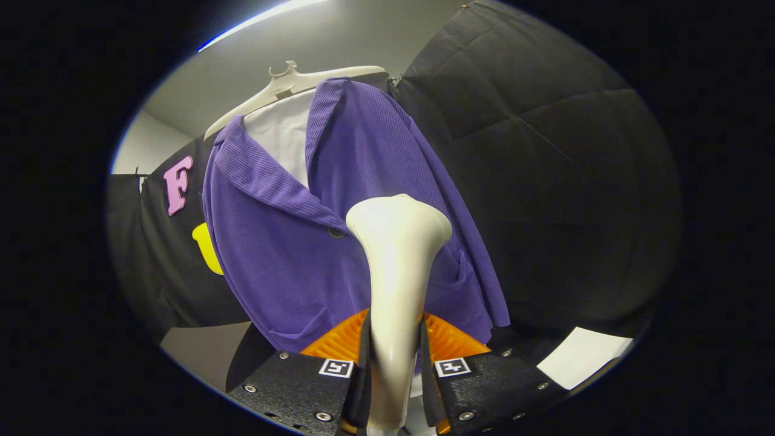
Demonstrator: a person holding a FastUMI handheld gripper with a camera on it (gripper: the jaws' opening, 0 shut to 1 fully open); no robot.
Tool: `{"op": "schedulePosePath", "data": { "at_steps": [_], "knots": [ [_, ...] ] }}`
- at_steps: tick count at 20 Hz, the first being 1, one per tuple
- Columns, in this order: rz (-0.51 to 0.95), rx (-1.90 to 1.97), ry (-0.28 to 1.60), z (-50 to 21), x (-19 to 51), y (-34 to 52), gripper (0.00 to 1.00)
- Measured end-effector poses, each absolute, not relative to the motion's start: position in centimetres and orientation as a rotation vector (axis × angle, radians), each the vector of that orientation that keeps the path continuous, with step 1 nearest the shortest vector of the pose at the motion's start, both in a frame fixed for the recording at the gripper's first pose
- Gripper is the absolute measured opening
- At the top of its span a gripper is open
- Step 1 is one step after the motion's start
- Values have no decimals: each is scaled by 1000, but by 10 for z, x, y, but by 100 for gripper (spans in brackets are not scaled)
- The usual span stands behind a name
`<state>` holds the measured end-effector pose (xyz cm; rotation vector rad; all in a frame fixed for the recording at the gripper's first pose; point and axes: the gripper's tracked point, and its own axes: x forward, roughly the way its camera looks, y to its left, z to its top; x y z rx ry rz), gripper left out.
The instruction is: Iron the clothes twice with a garment steamer, once on the left side and once on the right side.
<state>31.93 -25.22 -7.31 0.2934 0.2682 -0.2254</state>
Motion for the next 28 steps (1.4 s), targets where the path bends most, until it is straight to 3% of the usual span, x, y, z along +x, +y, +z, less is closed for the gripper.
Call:
{"op": "schedulePosePath", "data": {
  "at_steps": [23, 28],
  "knots": [
    [-290, 323, 620, -271, 244, -230, 35],
    [-273, 305, 644, -282, 216, -206, 35]
  ]
}}
